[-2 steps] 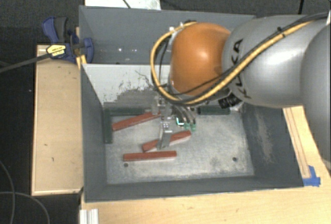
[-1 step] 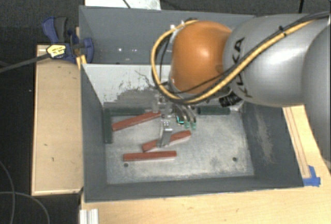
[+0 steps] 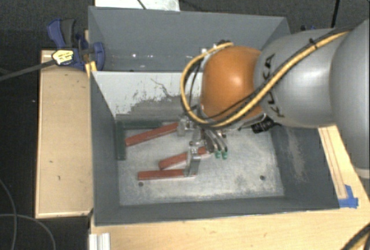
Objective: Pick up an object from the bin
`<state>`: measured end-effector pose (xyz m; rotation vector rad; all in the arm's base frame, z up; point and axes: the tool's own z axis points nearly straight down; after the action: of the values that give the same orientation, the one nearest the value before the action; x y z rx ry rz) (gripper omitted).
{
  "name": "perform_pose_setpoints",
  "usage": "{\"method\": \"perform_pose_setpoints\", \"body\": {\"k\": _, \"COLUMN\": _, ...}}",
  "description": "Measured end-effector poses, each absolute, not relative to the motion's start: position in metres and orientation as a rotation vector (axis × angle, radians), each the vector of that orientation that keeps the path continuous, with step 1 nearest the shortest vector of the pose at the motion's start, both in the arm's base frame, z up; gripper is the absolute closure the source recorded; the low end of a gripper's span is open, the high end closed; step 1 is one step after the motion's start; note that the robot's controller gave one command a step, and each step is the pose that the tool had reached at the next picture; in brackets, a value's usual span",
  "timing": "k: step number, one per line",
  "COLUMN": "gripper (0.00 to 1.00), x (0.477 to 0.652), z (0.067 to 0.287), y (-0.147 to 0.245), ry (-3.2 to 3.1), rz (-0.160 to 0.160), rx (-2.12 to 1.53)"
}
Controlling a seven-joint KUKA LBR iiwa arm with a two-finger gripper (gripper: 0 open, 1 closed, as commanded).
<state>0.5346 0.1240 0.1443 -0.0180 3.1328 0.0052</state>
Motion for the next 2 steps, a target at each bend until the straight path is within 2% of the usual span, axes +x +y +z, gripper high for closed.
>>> {"method": "perform_pose_setpoints", "body": {"k": 1, "gripper": 0.0, "x": 0.535, "z": 0.091, "y": 0.14, "ry": 3.135, "rz": -0.006, "rx": -0.118}}
{"method": "perform_pose_setpoints", "body": {"k": 2, "gripper": 1.0, "x": 0.519, "z": 0.071, "y": 0.115, "ry": 3.123, "rz": 0.001, "rx": -0.327}}
